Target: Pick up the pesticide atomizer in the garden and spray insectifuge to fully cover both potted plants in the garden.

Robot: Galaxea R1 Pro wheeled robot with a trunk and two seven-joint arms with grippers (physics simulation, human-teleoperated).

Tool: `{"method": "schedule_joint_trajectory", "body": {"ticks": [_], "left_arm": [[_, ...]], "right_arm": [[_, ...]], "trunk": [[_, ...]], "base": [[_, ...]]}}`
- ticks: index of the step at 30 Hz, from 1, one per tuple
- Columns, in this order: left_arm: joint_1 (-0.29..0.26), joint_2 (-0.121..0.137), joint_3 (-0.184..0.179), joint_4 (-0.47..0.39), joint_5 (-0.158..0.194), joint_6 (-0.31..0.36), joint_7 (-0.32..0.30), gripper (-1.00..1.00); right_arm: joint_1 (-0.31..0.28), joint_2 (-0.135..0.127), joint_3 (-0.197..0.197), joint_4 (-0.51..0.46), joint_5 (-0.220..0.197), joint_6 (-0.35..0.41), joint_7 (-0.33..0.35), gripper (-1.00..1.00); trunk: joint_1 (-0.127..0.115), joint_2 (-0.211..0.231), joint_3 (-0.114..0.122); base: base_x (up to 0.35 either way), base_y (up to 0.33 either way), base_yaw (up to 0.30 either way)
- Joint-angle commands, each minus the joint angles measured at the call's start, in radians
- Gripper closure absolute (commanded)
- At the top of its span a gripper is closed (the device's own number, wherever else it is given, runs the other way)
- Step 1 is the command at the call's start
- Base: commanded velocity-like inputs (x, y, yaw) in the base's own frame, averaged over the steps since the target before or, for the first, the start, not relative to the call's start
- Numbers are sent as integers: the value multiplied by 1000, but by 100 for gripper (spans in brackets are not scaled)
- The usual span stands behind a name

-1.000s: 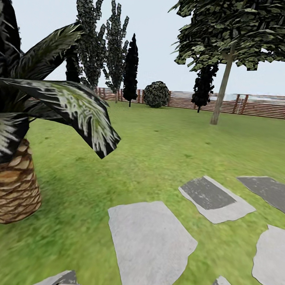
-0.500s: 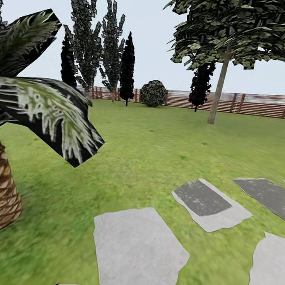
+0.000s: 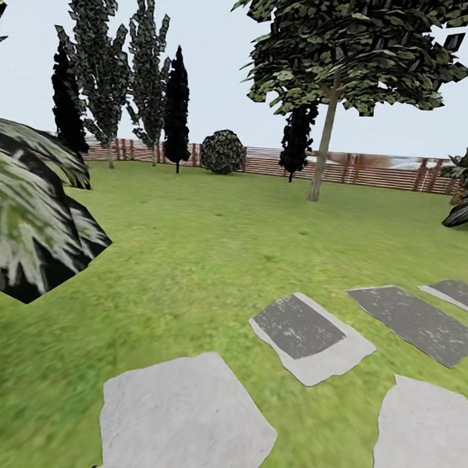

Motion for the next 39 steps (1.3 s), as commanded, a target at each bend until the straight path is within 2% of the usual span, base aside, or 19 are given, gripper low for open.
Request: {"method": "schedule_joint_trajectory", "body": {"ticks": [1, 25, 39], "left_arm": [[0, 0, 0, 0, 0, -3, 1, -100], [0, 0, 0, 0, 0, -3, 1, -100], [0, 0, 0, 0, 0, -3, 1, -100]], "right_arm": [[0, 1, 0, 0, -1, 0, -1, -100], [0, 1, 0, 1, -1, 0, 1, -100], [0, 1, 0, 1, -1, 0, 1, -100]], "trunk": [[0, 0, 0], [0, 0, 13], [0, 0, 20]], "base": [[198, -128, -259], [164, -84, -259], [135, -6, -259]]}}
